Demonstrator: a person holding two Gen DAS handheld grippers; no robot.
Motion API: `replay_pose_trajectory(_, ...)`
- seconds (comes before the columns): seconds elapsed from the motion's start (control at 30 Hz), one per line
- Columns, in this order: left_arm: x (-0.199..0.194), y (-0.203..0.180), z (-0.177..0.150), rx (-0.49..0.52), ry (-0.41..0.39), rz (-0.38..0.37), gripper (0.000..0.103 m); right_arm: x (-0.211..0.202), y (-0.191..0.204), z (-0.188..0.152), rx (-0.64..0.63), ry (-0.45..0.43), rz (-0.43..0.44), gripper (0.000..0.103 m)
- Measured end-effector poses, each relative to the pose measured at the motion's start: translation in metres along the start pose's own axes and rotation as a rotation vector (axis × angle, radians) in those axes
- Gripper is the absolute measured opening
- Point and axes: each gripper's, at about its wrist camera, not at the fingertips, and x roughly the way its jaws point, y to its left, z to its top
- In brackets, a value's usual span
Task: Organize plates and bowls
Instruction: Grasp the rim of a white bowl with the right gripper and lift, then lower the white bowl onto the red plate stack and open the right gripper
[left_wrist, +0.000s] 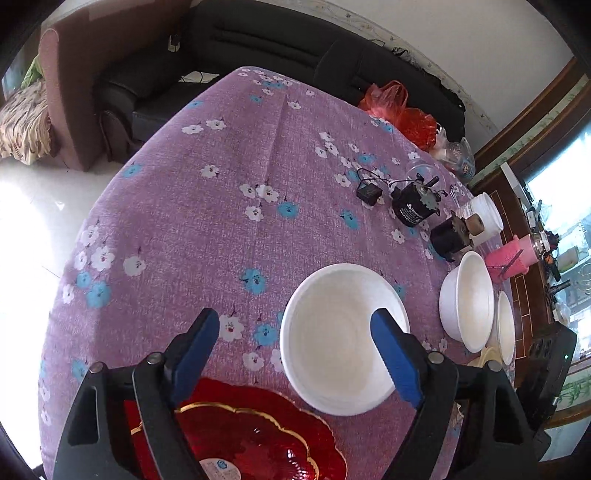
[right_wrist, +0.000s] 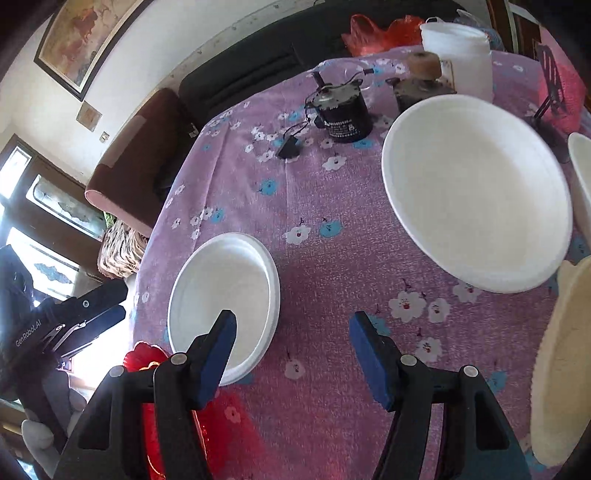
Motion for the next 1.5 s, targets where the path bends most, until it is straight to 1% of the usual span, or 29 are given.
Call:
replay_pose_trajectory(0.03, 0.008, -0.004, 0.003, 0.014, 0.018, 0.009, 0.083, 0.006, -0.001, 0.000, 0.008, 0.009, 0.003, 0.069)
replay_pose_trajectory(0.07, 0.017, -0.008, 0.006, 0.033, 0.040, 0.025, 0.082, 0.012, 0.000, 0.000, 0.012, 0.018, 0.008, 0.066)
replay_pose_trajectory(0.1, 0.025, -0.010, 0.008, 0.045, 0.058, 0.041, 0.076, 0.018, 0.000, -0.001, 0.012, 0.026, 0.013, 0.063)
replay_pose_trajectory(0.13, 0.033, -0.012, 0.008, 0.054, 0.081, 0.057, 0.073, 0.023, 0.001, -0.002, 0.011, 0.034, 0.016, 0.061)
replay_pose_trajectory(0.2, 0.050, -0.014, 0.008, 0.063, 0.137, 0.076, 0.065, 0.030, 0.002, -0.003, 0.008, 0.050, 0.029, 0.050)
replay_pose_trajectory(0.23, 0.057, -0.014, 0.007, 0.063, 0.159, 0.077, 0.064, 0.034, 0.003, -0.004, 0.004, 0.058, 0.034, 0.048)
replay_pose_trajectory(0.3, 0.070, -0.017, 0.004, 0.073, 0.202, 0.092, 0.058, 0.039, 0.006, -0.004, -0.004, 0.066, 0.036, 0.039)
replay_pose_trajectory(0.33, 0.075, -0.018, 0.002, 0.079, 0.217, 0.099, 0.053, 0.042, 0.008, -0.004, -0.011, 0.069, 0.037, 0.035)
replay_pose_trajectory(0.37, 0.079, -0.020, 0.000, 0.086, 0.235, 0.102, 0.036, 0.044, 0.010, -0.004, -0.022, 0.071, 0.039, 0.027)
replay_pose_trajectory(0.4, 0.082, -0.023, -0.002, 0.090, 0.251, 0.104, 0.029, 0.045, 0.012, -0.004, -0.032, 0.071, 0.041, 0.016)
replay_pose_trajectory(0.43, 0.081, -0.024, -0.003, 0.093, 0.246, 0.119, 0.028, 0.045, 0.014, -0.005, -0.040, 0.070, 0.038, 0.016)
replay_pose_trajectory(0.47, 0.079, -0.026, -0.005, 0.096, 0.236, 0.119, 0.027, 0.042, 0.015, -0.005, -0.049, 0.053, 0.015, 0.016)
replay_pose_trajectory(0.5, 0.075, -0.027, -0.005, 0.100, 0.224, 0.115, 0.024, 0.041, 0.016, -0.005, -0.057, 0.043, 0.012, 0.015)
replay_pose_trajectory(0.6, 0.055, -0.030, -0.009, 0.086, 0.191, 0.078, 0.023, 0.023, 0.017, -0.005, -0.080, 0.002, 0.018, 0.015)
replay_pose_trajectory(0.63, 0.044, -0.032, -0.011, 0.090, 0.168, 0.073, 0.023, 0.014, 0.019, -0.006, -0.085, -0.011, 0.025, 0.015)
replay_pose_trajectory(0.7, 0.020, -0.037, -0.017, 0.110, 0.116, 0.082, 0.023, -0.006, 0.028, -0.007, -0.117, -0.042, 0.041, 0.015)
replay_pose_trajectory(0.8, -0.023, -0.034, -0.035, 0.124, 0.033, 0.098, 0.023, -0.031, 0.049, -0.016, -0.178, -0.075, 0.052, 0.015)
replay_pose_trajectory(0.9, -0.057, -0.017, -0.056, 0.093, -0.020, 0.106, 0.023, -0.046, 0.072, -0.031, -0.237, -0.068, 0.098, 0.015)
replay_pose_trajectory(1.0, -0.080, 0.007, -0.081, 0.049, -0.054, 0.119, 0.023, -0.043, 0.092, -0.051, -0.287, -0.037, 0.127, 0.015)
replay_pose_trajectory(1.1, -0.089, 0.028, -0.105, 0.013, -0.068, 0.147, 0.023, -0.029, 0.107, -0.074, -0.329, 0.014, 0.136, 0.015)
replay_pose_trajectory(1.23, -0.079, 0.056, -0.127, -0.044, -0.046, 0.168, 0.023, -0.007, 0.118, -0.100, -0.371, 0.068, 0.116, 0.015)
replay_pose_trajectory(1.33, -0.063, 0.067, -0.137, -0.072, -0.020, 0.184, 0.023, 0.005, 0.120, -0.114, -0.388, 0.091, 0.086, 0.015)
replay_pose_trajectory(1.47, -0.047, 0.072, -0.141, -0.064, 0.003, 0.226, 0.023, 0.022, 0.121, -0.124, -0.409, 0.117, 0.039, 0.015)
replay_pose_trajectory(1.5, -0.045, 0.072, -0.142, -0.062, 0.008, 0.232, 0.026, 0.025, 0.120, -0.124, -0.410, 0.122, 0.030, 0.016)
